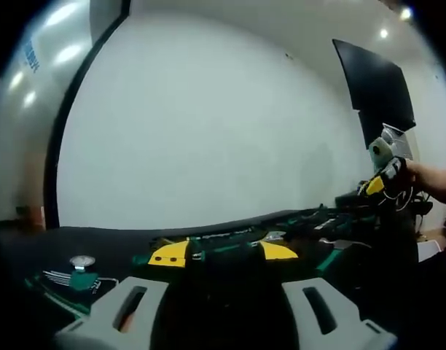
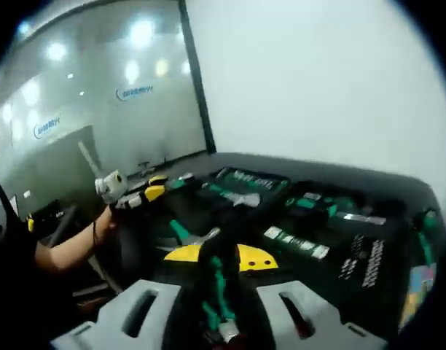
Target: Pick up the tools and put them into their designated positions in the toolbox.
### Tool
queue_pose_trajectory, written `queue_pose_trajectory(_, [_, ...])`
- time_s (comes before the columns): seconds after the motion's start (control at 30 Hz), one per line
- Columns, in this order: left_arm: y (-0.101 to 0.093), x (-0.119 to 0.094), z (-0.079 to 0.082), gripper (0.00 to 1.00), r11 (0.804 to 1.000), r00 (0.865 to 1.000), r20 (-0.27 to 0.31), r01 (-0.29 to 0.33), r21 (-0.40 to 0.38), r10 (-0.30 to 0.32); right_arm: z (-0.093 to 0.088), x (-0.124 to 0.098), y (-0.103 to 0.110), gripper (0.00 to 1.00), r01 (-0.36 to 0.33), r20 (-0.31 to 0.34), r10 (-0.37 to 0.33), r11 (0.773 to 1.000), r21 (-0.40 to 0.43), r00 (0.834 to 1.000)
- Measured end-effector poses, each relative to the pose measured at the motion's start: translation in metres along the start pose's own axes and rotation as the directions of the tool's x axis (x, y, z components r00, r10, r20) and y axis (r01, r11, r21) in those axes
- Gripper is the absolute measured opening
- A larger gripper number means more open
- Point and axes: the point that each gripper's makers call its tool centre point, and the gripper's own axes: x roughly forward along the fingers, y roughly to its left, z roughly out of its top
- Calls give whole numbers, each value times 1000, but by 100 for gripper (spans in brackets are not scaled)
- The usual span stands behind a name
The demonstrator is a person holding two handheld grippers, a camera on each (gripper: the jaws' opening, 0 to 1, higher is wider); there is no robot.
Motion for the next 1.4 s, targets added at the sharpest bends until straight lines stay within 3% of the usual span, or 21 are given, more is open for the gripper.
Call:
queue_pose_trajectory(0.1, [-1, 0, 0, 37, 1000, 1000, 0, 1, 4, -1, 0, -17, -22, 5, 82, -40, -87, 992, -100, 995])
queue_pose_trajectory(0.17, [-2, 0, 1, 37, 1000, 1000, 1, 1, 4, -1, -20, -27, -34, 4, 136, -146, -168, 969, -206, 975])
queue_pose_trajectory(0.23, [-2, 0, 1, 37, 1000, 1000, 0, 1, 5, -1, -40, -31, -34, 0, 129, -213, -197, 946, -299, 957])
queue_pose_trajectory(0.33, [-2, 0, 0, 37, 1000, 1000, -5, 3, 13, -3, -56, -20, -15, 0, 49, -215, -101, 970, -236, 971])
queue_pose_trajectory(0.4, [-3, 1, -1, 37, 1000, 1000, -8, 3, 15, -3, -59, -14, 16, 8, -101, -210, 54, 971, -219, 976])
queue_pose_trajectory(0.43, [-2, 1, -2, 37, 1000, 1000, -9, 2, 16, -2, -61, -12, 33, 20, -188, -221, 136, 954, -234, 966])
queue_pose_trajectory(0.5, [-3, 1, -2, 37, 1000, 1000, -13, 0, 16, 0, -67, -11, 57, 31, -317, -258, 245, 901, -296, 935])
queue_pose_trajectory(0.6, [-3, 1, -4, 37, 1000, 1000, -22, -4, 20, 5, -75, 1, 50, 28, -324, -307, 205, 853, -410, 929])
queue_pose_trajectory(0.73, [-6, 0, -4, 37, 1000, 1000, -29, -5, 26, 6, -72, 8, 46, 29, -334, -314, 212, 849, -410, 925])
queue_pose_trajectory(0.8, [-8, 0, -4, 37, 1000, 1000, -29, -5, 27, 6, -82, 7, 42, 29, -363, -383, 198, 827, -428, 902])
queue_pose_trajectory(0.87, [-9, 0, -3, 37, 1000, 1000, -30, -5, 29, 6, -89, 8, 39, 30, -368, -414, 179, 818, -441, 893])
queue_pose_trajectory(0.93, [-10, 0, -3, 36, 1000, 1000, -29, -4, 29, 5, -92, 9, 38, 29, -366, -415, 181, 829, -424, 892])
queue_pose_trajectory(0.97, [-10, 0, -3, 36, 1000, 1000, -30, -4, 29, 4, -98, 9, 35, 28, -353, -429, 173, 852, -386, 887])
queue_pose_trajectory(1.03, [-11, 0, -2, 36, 1000, 1000, -28, -1, 30, 2, -98, 11, 31, 26, -333, -417, 170, 873, -357, 893])
queue_pose_trajectory(1.1, [-12, -1, -2, 36, 1000, 1000, -25, 0, 30, 1, -98, 9, 30, 26, -329, -417, 167, 876, -354, 894])
queue_pose_trajectory(1.13, [-12, -1, -1, 36, 1000, 1000, -25, 0, 29, 1, -97, 9, 30, 26, -321, -407, 151, 863, -391, 901])
queue_pose_trajectory(1.2, [-13, -1, -1, 36, 1000, 1000, -24, -1, 30, 1, -93, 9, 31, 26, -315, -376, 124, 803, -505, 918])
queue_pose_trajectory(1.23, [-13, -1, -1, 36, 1000, 1000, -25, -1, 31, 1, -89, 9, 30, 26, -287, -349, 73, 736, -614, 934])
queue_pose_trajectory(1.3, [-13, -1, -2, 36, 999, 1000, -31, -2, 36, 3, -86, 8, 26, 26, -245, -327, -5, 652, -718, 945])
queue_pose_trajectory(1.33, [-13, -1, -3, 36, 999, 999, -36, -3, 41, 4, -83, 8, 21, 26, -207, -309, -79, 584, -785, 948])
queue_pose_trajectory(1.4, [-14, -1, -4, 36, 999, 999, -40, -3, 47, 5, -79, 12, 16, 25, -178, -268, -147, 446, -877, 952])
